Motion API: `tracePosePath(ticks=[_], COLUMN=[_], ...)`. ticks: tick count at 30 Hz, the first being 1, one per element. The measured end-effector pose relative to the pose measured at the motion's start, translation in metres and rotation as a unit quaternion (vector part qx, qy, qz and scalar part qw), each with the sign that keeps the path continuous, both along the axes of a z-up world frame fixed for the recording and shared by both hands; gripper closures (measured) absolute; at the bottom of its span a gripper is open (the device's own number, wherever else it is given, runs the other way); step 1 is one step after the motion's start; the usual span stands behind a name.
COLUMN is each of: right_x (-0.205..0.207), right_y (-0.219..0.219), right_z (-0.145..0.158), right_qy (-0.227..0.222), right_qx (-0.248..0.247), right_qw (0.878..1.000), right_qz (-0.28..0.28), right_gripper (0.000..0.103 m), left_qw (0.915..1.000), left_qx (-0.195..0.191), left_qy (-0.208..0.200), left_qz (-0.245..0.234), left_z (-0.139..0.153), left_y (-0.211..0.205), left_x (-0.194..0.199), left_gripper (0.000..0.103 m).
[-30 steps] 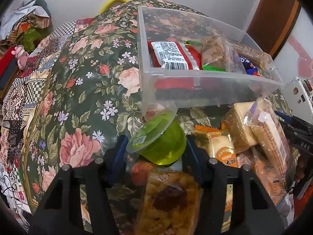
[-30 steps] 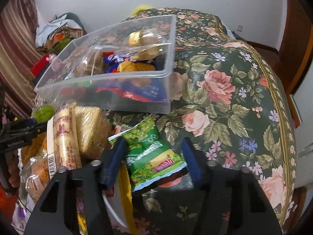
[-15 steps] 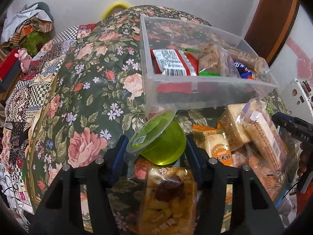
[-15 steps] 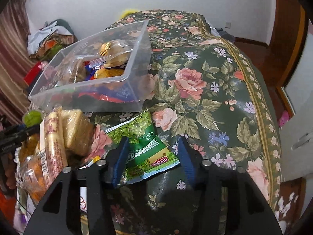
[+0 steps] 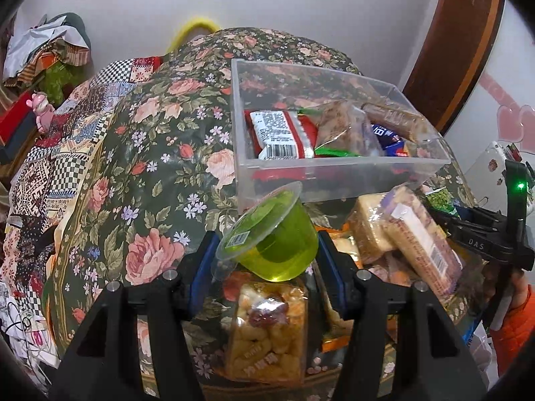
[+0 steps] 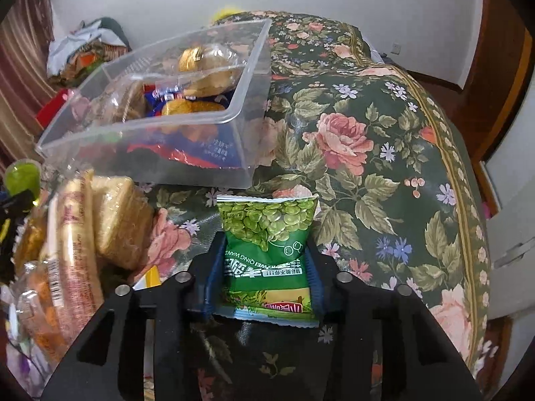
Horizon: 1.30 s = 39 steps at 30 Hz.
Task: Organize snacks
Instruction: 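Grasp green jelly cup with left tool while right tool grasps green pea bag, then drop jelly cup into box with left tool while right tool drops pea bag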
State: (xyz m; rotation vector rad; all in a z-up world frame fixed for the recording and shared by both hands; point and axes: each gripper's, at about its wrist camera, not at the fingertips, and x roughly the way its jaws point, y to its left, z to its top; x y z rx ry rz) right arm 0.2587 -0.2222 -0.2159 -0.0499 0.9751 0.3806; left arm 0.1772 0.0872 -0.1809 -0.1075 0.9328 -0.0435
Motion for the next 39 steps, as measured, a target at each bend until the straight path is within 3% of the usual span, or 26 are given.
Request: tracePosePath(ticks=[12,20,28,39], right_x=[-0.018,-0.012,0.006,0.038], right_y=[-0.009,0.015,0.047,0.091], right_z=[0.059,0.095,0.098,0.073], right_qy=[-0.072,-0.119,-0.128,-0.093], right_qx=[0.028,0.059,0.066,0.043], right_qw=[0.997,0.991,0.988,0.991], right_qz=[-0.004,0.024,0.052,0.087], right_gripper=[0.067,0.067,0.067,0.067], left_qw=[0.9993,0.9983,0.9979,0.9995], left_qx=[-0.001,-0.015,-0.01,-0.003], left_qy=[-0.036,-0.056,-0.064,-0.032], left_qz=[-0.006,-0.006,-0.005,-0.006], left_z=[0.029,0.048,0.053,0.022], left_y=[-0.01,-0.01,-0.012,-0.013], left_x=[0.003,0.021,0.045,0.081], left_gripper=[0.045,0.045,0.045,0.045])
